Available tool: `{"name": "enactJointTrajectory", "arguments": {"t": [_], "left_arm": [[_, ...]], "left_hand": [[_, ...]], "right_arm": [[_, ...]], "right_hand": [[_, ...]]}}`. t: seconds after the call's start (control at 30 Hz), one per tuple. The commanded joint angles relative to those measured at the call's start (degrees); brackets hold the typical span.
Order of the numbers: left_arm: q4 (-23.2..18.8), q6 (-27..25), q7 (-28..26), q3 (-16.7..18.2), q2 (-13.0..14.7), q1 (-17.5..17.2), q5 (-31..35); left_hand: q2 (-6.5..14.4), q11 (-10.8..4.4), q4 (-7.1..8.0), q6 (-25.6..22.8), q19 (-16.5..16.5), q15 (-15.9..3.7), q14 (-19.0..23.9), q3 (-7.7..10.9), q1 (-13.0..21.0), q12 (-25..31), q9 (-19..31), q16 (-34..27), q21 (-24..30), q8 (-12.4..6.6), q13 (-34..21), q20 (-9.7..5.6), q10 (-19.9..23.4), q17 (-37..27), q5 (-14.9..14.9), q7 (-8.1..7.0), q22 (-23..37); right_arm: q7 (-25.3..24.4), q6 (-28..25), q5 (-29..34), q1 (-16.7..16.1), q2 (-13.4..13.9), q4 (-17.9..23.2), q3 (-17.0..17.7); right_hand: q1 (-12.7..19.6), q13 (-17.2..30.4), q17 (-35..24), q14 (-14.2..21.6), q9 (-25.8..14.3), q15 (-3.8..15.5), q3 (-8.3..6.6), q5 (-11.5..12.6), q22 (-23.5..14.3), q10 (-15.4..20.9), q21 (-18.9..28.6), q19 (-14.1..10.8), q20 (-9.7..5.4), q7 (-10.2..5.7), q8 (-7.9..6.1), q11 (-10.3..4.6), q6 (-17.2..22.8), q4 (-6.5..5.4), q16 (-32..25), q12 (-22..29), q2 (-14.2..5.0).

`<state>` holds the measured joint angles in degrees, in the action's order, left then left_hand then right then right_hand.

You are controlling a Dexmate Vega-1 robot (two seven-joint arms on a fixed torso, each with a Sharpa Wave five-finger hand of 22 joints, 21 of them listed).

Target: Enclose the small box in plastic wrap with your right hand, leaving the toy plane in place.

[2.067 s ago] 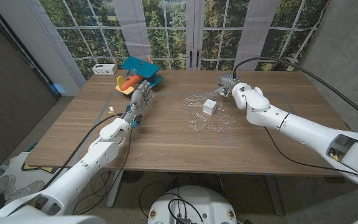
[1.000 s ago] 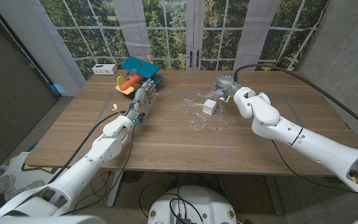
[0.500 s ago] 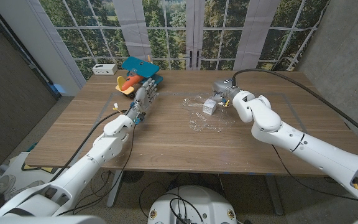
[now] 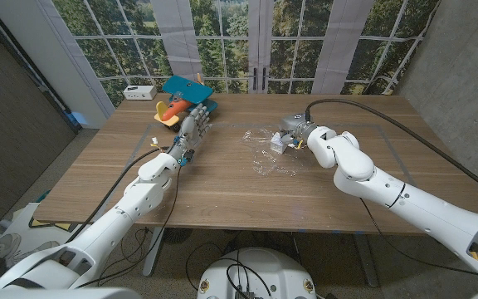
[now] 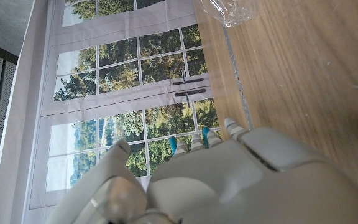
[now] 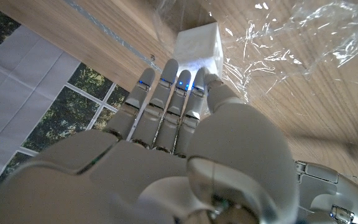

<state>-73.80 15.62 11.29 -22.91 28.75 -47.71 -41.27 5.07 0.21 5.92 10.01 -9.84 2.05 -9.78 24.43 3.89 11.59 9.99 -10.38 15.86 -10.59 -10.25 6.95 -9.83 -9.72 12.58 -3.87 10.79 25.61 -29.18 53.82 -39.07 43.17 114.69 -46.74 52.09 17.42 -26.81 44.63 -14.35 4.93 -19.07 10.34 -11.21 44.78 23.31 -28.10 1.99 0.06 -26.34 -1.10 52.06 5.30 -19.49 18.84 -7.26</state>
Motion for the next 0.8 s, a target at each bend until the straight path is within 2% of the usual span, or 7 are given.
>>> {"name": "enactJointTrajectory", "arguments": {"t": [0.03, 0.2, 0.23, 0.6, 0.73, 0.77, 0.8], "left_arm": [[-0.62, -0.35, -0.16, 0.05, 0.25, -0.22, 0.08], [-0.61, -0.27, -0.05, -0.03, 0.18, -0.13, 0.12], [-0.64, -0.30, -0.12, -0.02, 0.16, -0.14, 0.11], [-1.64, -0.43, -0.91, 0.34, 0.64, -1.05, 0.00], [-1.27, -0.31, -0.62, 0.21, 0.45, -0.74, 0.02], [-1.14, -0.29, -0.52, 0.16, 0.38, -0.63, 0.02], [-1.01, -0.27, -0.39, 0.11, 0.31, -0.53, 0.01]], "left_hand": [[0.41, 0.19, -0.12, 4.95, -2.33, 0.45, -8.77, -0.13, 0.18, -0.16, 0.12, 0.11, -0.06, 0.07, -0.23, 0.33, -7.44, -0.14, 0.15, -0.45, 0.21], [0.42, 0.19, -0.12, 4.90, -2.28, 0.43, -8.72, -0.14, 0.19, -0.16, 0.12, 0.09, -0.10, 0.05, -0.23, 0.32, -7.44, -0.14, 0.15, -0.46, 0.21], [0.42, 0.21, -0.12, 4.92, -2.26, 0.42, -8.72, -0.14, 0.19, -0.16, 0.12, 0.09, -0.10, 0.06, -0.23, 0.33, -7.44, -0.14, 0.15, -0.45, 0.21], [0.44, 0.70, -0.13, 4.89, -2.25, 0.70, -8.76, -0.15, 0.21, -0.17, 0.12, 0.10, -0.21, 0.05, -0.23, 0.49, -7.47, -0.14, 0.14, -0.60, 0.22], [0.44, 0.74, -0.14, 4.92, -2.25, 0.71, -8.77, -0.16, 0.22, -0.16, 0.12, 0.11, -0.25, 0.06, -0.23, 0.58, -7.46, -0.14, 0.14, -0.62, 0.22], [0.44, 0.88, -0.14, 4.92, -2.25, 0.74, -8.79, -0.16, 0.22, -0.16, 0.12, 0.11, -0.26, 0.06, -0.23, 0.58, -7.46, -0.14, 0.14, -0.60, 0.22], [0.44, 0.82, -0.14, 4.93, -2.24, 0.73, -8.79, -0.16, 0.22, -0.14, 0.12, 0.11, -0.27, 0.07, -0.23, 0.59, -7.41, -0.14, 0.13, -0.60, 0.23]], "right_arm": [[4.03, 1.68, -4.09, -0.10, 0.03, 0.07, 0.61], [7.68, 1.97, -5.82, 1.66, 0.06, -0.73, 0.02], [8.14, 1.93, -5.93, 1.99, 0.01, -0.94, -0.14], [8.83, 1.70, -6.47, 3.04, 0.70, -0.78, -0.42], [6.57, 1.26, -7.05, 1.93, 1.42, 0.42, 0.87], [6.02, 1.13, -7.48, 1.62, 1.55, 0.68, 1.31], [5.47, 0.89, -8.01, 1.25, 1.69, 1.00, 1.85]], "right_hand": [[-6.66, -0.63, 0.75, -2.87, 1.16, 1.77, 3.61, 0.28, 0.20, -3.37, -1.11, 2.24, 1.81, -0.15, 2.10, 0.23, -3.46, -2.43, 1.92, -2.38, 2.87], [-17.24, -1.31, 1.43, -9.96, 2.50, -0.36, 9.70, 1.62, 0.35, -11.71, -4.02, 7.44, 3.97, -1.49, 7.31, 0.86, -11.89, -6.31, 5.12, -6.77, 6.73], [-18.38, -1.40, 1.61, -11.53, 2.61, -0.44, 10.73, 2.20, 0.34, -13.55, -4.64, 8.27, 4.49, -2.32, 9.56, 1.07, -16.37, -6.44, 5.67, -7.36, 7.58], [-22.66, -1.79, 2.43, -18.25, 2.64, -2.00, 14.06, 3.31, 0.33, -20.67, -6.57, 11.03, 5.40, -3.49, 12.29, 0.98, -20.00, -7.71, 7.85, -8.58, 9.97], [-22.14, -1.85, 2.53, -18.82, 2.62, -2.00, 13.67, 3.65, 0.34, -21.37, -6.78, 11.30, 5.51, -3.56, 12.45, 0.94, -20.07, -7.58, 7.89, -8.54, 9.10], [-20.63, -1.95, 2.70, -18.89, 2.60, -2.00, 12.64, 4.12, 0.35, -21.79, -6.96, 11.35, 5.54, -3.57, 12.59, 0.86, -20.02, -7.04, 7.69, -8.32, 7.40], [-20.42, -1.97, 2.75, -18.93, 2.60, -1.97, 12.56, 4.16, 0.35, -22.00, -6.99, 11.38, 5.46, -3.57, 12.65, 0.83, -20.10, -6.92, 7.68, -8.35, 7.31]]}}
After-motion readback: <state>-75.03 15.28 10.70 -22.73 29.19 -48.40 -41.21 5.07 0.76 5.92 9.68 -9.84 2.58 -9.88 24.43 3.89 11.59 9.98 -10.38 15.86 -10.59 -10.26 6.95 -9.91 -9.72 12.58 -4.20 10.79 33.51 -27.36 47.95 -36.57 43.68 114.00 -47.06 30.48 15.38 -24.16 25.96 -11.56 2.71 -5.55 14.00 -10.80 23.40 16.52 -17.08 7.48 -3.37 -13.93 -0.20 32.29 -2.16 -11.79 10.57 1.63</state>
